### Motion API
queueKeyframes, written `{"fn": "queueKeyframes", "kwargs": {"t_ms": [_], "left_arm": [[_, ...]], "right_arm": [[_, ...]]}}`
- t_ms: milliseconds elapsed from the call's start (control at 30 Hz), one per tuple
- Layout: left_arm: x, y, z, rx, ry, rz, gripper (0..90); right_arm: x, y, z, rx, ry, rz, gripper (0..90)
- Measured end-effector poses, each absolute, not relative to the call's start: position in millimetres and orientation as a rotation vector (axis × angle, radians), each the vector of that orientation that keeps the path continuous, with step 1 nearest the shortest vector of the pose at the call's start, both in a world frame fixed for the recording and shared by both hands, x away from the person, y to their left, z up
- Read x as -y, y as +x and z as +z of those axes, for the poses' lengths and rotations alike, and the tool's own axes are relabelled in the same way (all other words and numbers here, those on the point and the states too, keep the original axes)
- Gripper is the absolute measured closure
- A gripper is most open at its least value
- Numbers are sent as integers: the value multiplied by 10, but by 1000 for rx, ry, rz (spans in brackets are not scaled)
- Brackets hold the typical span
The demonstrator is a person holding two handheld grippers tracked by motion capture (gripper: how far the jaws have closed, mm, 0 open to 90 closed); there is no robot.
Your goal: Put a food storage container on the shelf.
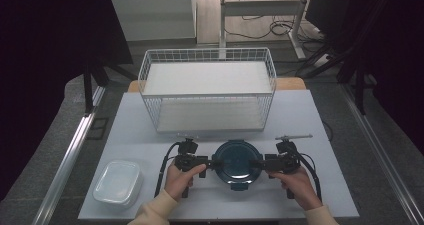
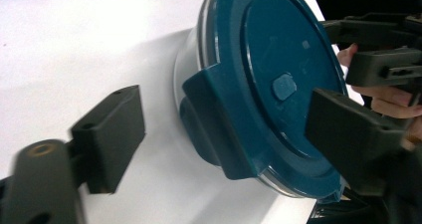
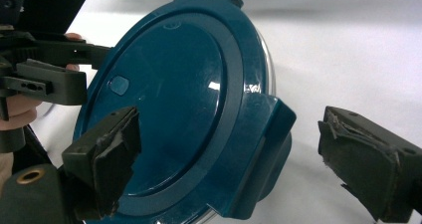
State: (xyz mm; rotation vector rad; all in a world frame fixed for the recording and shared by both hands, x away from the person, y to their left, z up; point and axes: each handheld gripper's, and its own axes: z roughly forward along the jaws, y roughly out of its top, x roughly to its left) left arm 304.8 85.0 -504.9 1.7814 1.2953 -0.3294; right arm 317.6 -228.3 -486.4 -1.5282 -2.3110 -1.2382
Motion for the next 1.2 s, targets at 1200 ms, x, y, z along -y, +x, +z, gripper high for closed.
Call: {"fn": "queueKeyframes", "kwargs": {"t_ms": [1200], "left_arm": [[-768,2970,-5017,-1355,1683,-461,378]], "right_arm": [[2411,3087,-4872,2004,-1605,-1284,407]]}}
